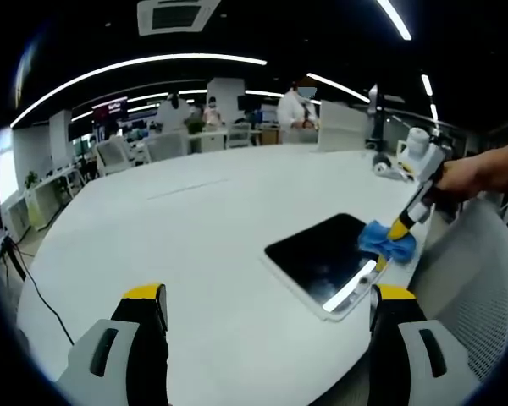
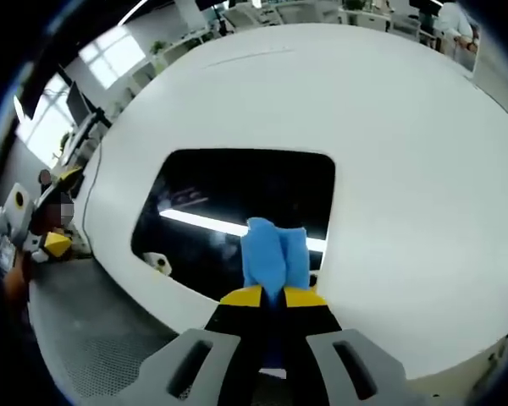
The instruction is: Wipe the mirror surface with the cleaning cloth until all visible marks leave the cleaned area.
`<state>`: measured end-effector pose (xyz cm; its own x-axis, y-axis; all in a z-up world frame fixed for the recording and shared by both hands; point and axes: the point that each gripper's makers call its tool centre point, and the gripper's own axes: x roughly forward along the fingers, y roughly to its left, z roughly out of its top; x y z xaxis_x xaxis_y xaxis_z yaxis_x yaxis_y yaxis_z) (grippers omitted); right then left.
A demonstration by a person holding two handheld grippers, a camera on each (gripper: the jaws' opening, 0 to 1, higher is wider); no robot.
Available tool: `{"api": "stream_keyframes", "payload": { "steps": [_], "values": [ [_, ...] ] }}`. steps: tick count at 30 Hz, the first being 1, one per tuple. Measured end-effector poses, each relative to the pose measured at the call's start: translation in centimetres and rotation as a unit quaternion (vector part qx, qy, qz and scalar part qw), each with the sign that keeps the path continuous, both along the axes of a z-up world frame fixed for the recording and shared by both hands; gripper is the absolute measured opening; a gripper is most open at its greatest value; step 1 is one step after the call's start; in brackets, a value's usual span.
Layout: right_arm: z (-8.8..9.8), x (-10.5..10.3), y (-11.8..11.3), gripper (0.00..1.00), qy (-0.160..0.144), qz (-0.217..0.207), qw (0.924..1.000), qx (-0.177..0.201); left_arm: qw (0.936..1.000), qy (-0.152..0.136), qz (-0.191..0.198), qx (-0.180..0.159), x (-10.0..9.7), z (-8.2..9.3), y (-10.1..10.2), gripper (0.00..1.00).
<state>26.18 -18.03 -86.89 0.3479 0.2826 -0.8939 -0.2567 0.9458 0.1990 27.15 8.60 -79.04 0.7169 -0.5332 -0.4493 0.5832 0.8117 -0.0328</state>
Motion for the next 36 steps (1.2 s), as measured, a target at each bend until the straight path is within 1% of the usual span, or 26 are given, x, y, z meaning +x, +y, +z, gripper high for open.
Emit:
{"api": "stream_keyframes", "payload": {
  "steps": [6, 10, 12, 14, 18, 25, 36],
  "values": [
    [0.0, 0.9, -0.2, 0.01, 0.001, 0.0, 1.0, 0.006, 1.0, -0.002, 0.006, -0.002, 0.1, 0.1, 0.2, 1.0],
    [0.0, 1.5, -0.2, 0.01, 0.001, 0.001, 1.0, 0.002, 1.0, -0.004, 0.002, 0.001, 0.0, 0.2, 0.1, 1.0],
    [0.0, 1.8, -0.3, 0.01, -0.002, 0.003, 1.0, 0.0, 1.0, -0.006, 0.001, 0.004, 0.0, 0.2, 0.0, 1.0],
    [0.0, 2.2, -0.4, 0.01, -0.01, 0.014, 0.9998, -0.008, 0.9999, -0.009, 0.005, 0.002, 0.1, 0.4, 0.1, 1.0],
    [0.0, 3.0, -0.5, 0.01, -0.012, 0.014, 0.9998, -0.013, 0.9999, -0.012, 0.005, 0.006, 0.1, 0.4, 0.2, 1.0],
    [-0.1, 4.5, -0.8, 0.01, -0.008, -0.007, 0.9999, -0.004, 0.9998, -0.014, 0.003, 0.013, 0.1, 0.4, 0.2, 1.0],
    [-0.2, 7.1, -0.8, 0.01, -0.003, -0.005, 0.9999, -0.008, 0.9998, -0.013, 0.006, 0.014, 0.2, 0.3, 0.4, 1.0]
  ]
}}
